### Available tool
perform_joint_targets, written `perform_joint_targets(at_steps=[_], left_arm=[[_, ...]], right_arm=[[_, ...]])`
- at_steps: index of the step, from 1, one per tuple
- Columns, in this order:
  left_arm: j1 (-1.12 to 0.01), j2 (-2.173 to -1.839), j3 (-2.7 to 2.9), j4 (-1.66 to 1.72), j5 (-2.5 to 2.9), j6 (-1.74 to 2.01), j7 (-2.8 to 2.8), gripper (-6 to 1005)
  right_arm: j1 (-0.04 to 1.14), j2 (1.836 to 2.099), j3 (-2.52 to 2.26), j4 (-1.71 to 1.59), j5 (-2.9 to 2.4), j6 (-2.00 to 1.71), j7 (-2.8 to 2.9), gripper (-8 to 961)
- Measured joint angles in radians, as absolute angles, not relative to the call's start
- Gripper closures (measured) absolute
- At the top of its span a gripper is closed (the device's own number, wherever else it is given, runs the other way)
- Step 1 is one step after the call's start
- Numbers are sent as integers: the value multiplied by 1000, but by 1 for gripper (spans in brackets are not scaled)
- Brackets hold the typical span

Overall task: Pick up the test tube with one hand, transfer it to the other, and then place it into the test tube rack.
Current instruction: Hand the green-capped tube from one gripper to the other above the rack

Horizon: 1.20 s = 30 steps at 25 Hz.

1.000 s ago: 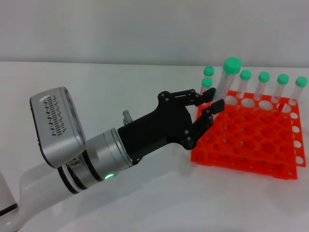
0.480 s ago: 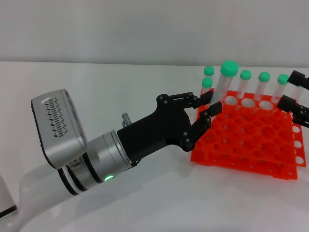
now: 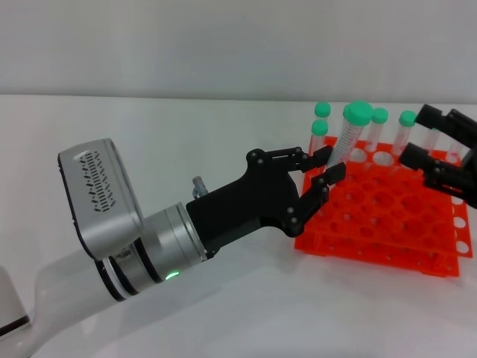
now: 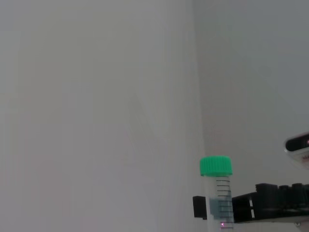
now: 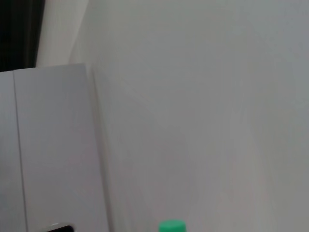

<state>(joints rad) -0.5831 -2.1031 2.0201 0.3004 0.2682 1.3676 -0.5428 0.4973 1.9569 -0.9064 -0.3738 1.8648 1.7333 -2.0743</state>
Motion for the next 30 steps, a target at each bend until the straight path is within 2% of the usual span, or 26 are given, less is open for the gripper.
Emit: perform_joint_targets(at_steps=[14, 22, 27, 30], left_arm=[[-622, -2103, 2049, 311, 270, 1284, -543, 807], [-638, -2104, 2071, 317, 269, 1248, -543, 807], [-639, -2105, 2074, 319, 268, 1247, -542, 807], [-639, -2105, 2074, 319, 268, 1247, -542, 807]], right_arm=[[534, 1994, -948, -376, 1848, 1696, -2081, 119], [542, 2001, -948, -376, 1847, 1691, -2085, 119], [543, 2002, -947, -376, 1847, 1690, -2095, 309], [543, 2002, -948, -376, 1848, 1687, -2101, 367]])
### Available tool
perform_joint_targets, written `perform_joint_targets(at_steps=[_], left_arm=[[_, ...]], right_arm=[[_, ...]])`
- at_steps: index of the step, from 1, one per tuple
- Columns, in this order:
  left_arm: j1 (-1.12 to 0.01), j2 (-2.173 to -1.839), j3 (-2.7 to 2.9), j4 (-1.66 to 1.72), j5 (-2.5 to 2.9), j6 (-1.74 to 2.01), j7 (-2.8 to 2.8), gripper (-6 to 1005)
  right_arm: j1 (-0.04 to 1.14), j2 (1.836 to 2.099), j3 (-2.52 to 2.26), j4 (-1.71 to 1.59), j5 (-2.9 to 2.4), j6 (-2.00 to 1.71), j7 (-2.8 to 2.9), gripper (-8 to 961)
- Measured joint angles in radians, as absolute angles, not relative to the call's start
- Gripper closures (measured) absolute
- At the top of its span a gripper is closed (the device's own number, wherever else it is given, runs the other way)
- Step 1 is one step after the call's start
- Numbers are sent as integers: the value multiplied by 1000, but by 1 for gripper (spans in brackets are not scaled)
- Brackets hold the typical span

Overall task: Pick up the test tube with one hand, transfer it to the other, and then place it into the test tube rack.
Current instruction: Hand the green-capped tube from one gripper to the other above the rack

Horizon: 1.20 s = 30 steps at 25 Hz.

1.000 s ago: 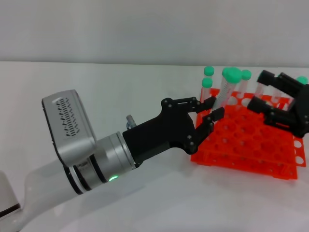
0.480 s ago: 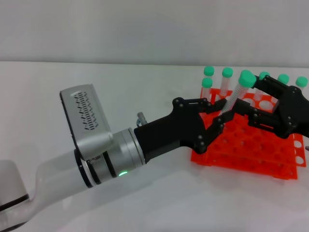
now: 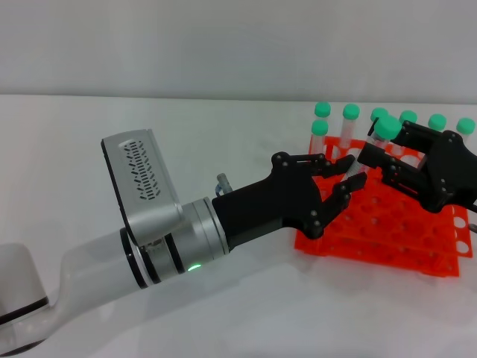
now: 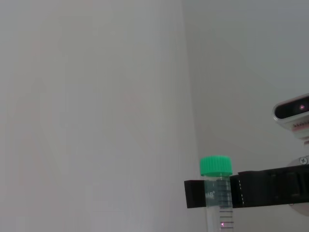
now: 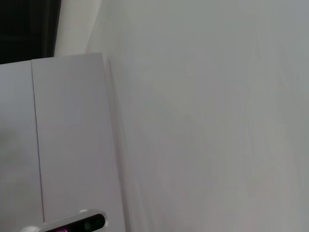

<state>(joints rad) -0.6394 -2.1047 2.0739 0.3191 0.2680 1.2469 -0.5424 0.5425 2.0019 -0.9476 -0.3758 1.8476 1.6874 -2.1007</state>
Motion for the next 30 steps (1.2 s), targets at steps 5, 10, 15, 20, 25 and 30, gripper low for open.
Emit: perform_joint_targets(at_steps=[5, 10, 15, 20, 25, 30], left_arm=[[-640, -2105, 2074, 323, 267, 1247, -543, 807], [-638, -2105, 2074, 329, 267, 1241, -542, 807], [-637, -2105, 2074, 331, 267, 1240, -543, 806], [-638, -2107, 2078, 335, 265, 1234, -545, 806], [-631, -2108, 2117, 342, 210, 1226, -534, 806], [-613, -2108, 2180, 345, 94, 1213, -468, 806]], right_arm=[[539, 2001, -945, -376, 1848, 1678, -2108, 464], [532, 1998, -939, -376, 1849, 1681, -2132, 571], [524, 1995, -937, -376, 1853, 1687, -2139, 725], [522, 1993, -936, -376, 1854, 1690, -2139, 758], [516, 1992, -933, -376, 1856, 1691, -2138, 758], [511, 1991, -923, -376, 1857, 1690, -2138, 759]])
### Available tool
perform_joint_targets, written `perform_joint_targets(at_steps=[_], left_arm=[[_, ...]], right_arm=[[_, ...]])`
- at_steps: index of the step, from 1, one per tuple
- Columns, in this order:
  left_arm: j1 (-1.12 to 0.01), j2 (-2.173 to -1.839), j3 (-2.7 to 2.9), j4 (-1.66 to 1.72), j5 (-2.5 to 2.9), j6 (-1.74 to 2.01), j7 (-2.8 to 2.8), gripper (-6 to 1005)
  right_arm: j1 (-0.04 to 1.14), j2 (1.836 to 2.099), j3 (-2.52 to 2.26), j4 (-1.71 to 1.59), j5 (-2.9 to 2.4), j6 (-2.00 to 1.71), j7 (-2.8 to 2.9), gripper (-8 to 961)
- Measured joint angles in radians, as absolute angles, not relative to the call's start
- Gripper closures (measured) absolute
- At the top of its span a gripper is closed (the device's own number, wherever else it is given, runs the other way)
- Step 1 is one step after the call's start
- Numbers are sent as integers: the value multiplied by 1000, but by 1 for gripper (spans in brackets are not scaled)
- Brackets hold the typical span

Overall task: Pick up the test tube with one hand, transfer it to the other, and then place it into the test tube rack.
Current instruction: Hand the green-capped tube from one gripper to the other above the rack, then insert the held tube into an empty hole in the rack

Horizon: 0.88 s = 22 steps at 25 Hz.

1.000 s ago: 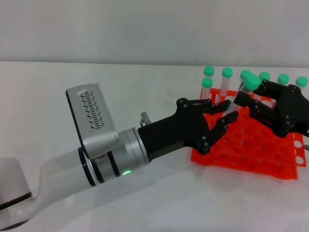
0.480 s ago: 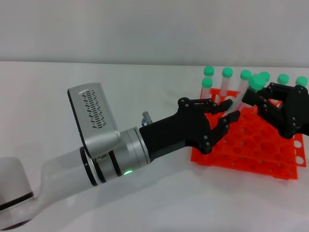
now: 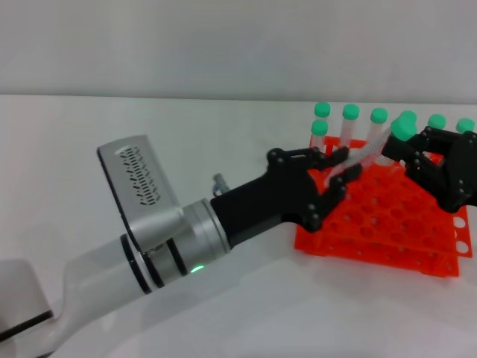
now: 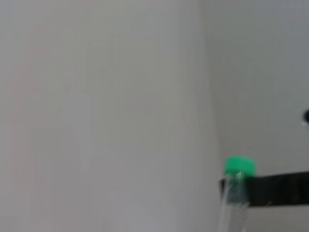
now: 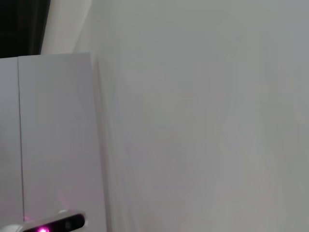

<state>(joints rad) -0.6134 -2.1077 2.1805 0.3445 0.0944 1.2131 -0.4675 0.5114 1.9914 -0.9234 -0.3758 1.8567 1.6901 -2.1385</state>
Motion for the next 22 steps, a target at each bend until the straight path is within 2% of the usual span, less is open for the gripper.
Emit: perform_joint_targets(at_steps=[6, 11, 16, 22], left_arm=[[-593, -2106, 2207, 346, 15, 1185, -445, 806], [-593, -2106, 2220, 345, 9, 1172, -445, 649], [-576, -2105, 2221, 345, 3, 1136, -444, 407], [-523, -2101, 2218, 345, -25, 1137, -434, 214]], right_arm=[[511, 1992, -917, -376, 1860, 1690, -2138, 759], [511, 1998, -912, -376, 1860, 1691, -2138, 759], [509, 2000, -885, -376, 1860, 1689, -2138, 755], [507, 2004, -859, -376, 1860, 1666, -2145, 751]])
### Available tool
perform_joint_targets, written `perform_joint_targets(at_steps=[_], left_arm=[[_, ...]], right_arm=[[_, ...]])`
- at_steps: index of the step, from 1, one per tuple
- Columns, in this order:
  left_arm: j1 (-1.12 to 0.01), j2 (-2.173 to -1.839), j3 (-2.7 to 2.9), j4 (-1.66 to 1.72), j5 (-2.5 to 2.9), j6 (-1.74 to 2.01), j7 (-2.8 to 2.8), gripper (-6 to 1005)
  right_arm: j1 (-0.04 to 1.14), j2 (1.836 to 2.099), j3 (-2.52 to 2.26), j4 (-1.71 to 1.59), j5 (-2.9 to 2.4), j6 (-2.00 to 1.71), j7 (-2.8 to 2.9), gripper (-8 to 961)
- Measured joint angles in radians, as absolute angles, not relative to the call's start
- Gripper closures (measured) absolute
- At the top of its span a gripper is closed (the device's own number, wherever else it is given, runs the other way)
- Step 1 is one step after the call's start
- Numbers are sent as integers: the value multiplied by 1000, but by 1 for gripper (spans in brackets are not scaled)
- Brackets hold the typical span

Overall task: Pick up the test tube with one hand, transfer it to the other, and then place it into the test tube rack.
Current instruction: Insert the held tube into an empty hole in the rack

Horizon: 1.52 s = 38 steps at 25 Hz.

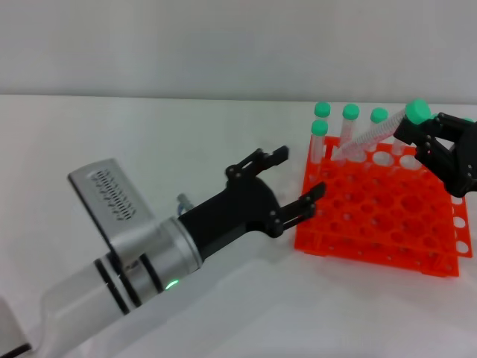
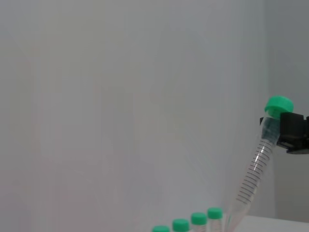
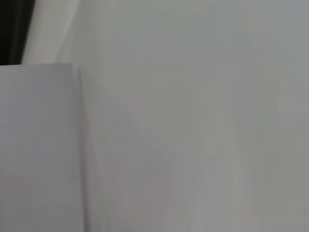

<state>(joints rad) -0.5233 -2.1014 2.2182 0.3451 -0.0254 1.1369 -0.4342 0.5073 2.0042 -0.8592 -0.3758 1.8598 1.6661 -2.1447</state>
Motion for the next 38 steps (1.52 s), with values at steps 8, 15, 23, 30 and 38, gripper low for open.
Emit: perform_joint_targets(at_steps=[8, 15, 23, 30, 38], left_arm=[[-362, -2098, 2211, 369, -128, 1173, -209, 217], [-222, -2094, 2210, 339, -347, 1257, -100, 219], [-182, -2094, 2209, 281, -459, 1324, -92, 225], [-184, -2094, 2209, 281, -464, 1327, -91, 226], [-185, -2094, 2209, 281, -464, 1327, -93, 226]], right_arm=[[522, 2007, -858, -405, 1865, 1557, -2177, 745], [543, 2001, -880, -475, 1842, 1471, -2158, 740], [550, 2003, -881, -620, 1712, 1373, -2043, 734], [608, 2005, -890, -654, 1586, 1303, -1960, 729], [645, 2007, -950, -658, 1534, 1250, -1925, 723]])
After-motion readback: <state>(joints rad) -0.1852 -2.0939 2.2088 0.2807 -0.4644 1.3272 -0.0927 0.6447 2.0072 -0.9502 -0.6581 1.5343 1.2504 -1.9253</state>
